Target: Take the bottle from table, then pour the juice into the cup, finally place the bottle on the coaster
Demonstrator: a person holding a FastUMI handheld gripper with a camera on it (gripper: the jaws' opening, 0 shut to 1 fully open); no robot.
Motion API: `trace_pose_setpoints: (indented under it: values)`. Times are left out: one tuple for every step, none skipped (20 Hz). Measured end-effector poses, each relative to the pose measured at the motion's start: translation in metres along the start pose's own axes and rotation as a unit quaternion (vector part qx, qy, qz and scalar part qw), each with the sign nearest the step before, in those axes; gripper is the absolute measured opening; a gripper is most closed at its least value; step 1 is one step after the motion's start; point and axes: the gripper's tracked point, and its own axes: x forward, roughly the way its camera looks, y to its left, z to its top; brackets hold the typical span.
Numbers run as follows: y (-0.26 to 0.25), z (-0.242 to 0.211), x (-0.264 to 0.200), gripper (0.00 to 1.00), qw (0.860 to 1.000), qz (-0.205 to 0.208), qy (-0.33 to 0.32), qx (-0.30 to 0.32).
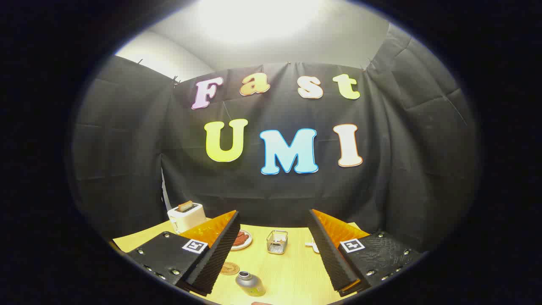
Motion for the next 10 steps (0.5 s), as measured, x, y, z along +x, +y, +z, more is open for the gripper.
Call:
trace_pose_setpoints:
  values:
    - [-0.0002, -0.001, 0.0011, 0.98, 1.0, 0.001, 0.002, 0.003]
    - [-0.001, -0.0024, 0.0023, 0.98, 1.0, 0.001, 0.003, 0.005]
    - [-0.002, -0.0021, 0.0035, 0.98, 1.0, 0.001, 0.003, 0.009]
    - [-0.0027, -0.0024, 0.0044, 0.98, 1.0, 0.001, 0.002, 0.012]
    - [-0.0028, -0.0025, 0.0053, 0.98, 1.0, 0.001, 0.002, 0.014]
    - [-0.0031, -0.0034, 0.0059, 0.98, 1.0, 0.001, 0.002, 0.014]
    - [-0.0047, -0.0047, 0.007, 0.98, 1.0, 0.0, 0.004, 0.014]
    - [-0.0042, -0.0065, 0.007, 0.98, 1.0, 0.002, 0.005, 0.015]
    - [-0.0036, -0.007, 0.0079, 0.98, 1.0, 0.002, 0.006, 0.016]
    - [-0.0039, -0.0083, 0.0079, 0.98, 1.0, 0.002, 0.007, 0.016]
